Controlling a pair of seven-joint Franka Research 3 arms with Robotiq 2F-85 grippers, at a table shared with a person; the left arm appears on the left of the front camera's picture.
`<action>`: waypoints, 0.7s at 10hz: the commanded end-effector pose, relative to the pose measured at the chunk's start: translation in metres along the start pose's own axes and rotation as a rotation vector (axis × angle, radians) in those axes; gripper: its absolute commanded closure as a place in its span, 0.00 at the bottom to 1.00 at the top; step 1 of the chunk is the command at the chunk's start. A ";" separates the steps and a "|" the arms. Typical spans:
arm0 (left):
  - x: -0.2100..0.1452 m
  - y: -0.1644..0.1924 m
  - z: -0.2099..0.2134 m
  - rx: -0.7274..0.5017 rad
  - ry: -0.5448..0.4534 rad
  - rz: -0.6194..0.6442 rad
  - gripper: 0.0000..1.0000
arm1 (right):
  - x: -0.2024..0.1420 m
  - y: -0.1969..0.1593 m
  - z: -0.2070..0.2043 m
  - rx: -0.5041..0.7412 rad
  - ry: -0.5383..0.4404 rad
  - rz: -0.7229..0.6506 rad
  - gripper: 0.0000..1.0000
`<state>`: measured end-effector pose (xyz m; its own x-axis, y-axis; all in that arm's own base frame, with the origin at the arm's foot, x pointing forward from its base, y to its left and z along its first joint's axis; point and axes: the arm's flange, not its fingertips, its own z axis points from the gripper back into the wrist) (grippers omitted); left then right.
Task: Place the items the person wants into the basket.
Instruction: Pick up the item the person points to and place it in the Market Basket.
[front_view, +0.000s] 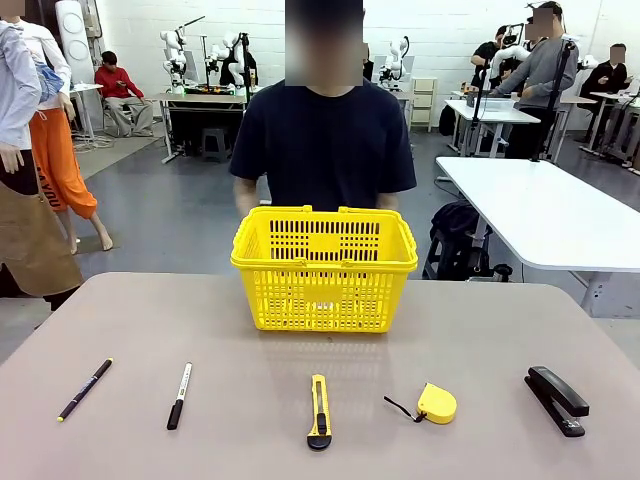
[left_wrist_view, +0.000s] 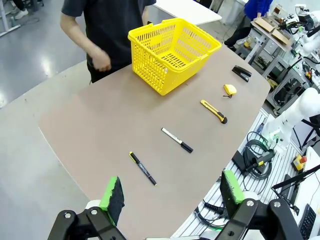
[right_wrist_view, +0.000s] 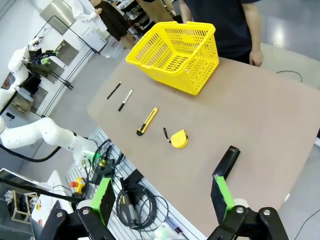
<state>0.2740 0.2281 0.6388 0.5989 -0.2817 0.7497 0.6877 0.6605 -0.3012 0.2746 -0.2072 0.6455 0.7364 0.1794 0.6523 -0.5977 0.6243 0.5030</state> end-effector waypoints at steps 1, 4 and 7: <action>0.000 0.000 0.001 -0.015 -0.019 -0.017 0.00 | 0.001 0.000 0.000 0.015 -0.004 0.018 0.00; 0.000 0.000 0.001 -0.015 -0.019 -0.017 0.00 | 0.001 0.000 0.000 0.015 -0.004 0.018 0.00; 0.000 0.000 0.001 -0.015 -0.019 -0.017 0.00 | 0.001 0.000 0.000 0.015 -0.004 0.018 0.00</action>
<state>0.2739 0.2281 0.6390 0.5985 -0.2807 0.7504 0.6878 0.6603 -0.3016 0.2747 -0.2067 0.6456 0.7361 0.1809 0.6523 -0.5987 0.6237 0.5025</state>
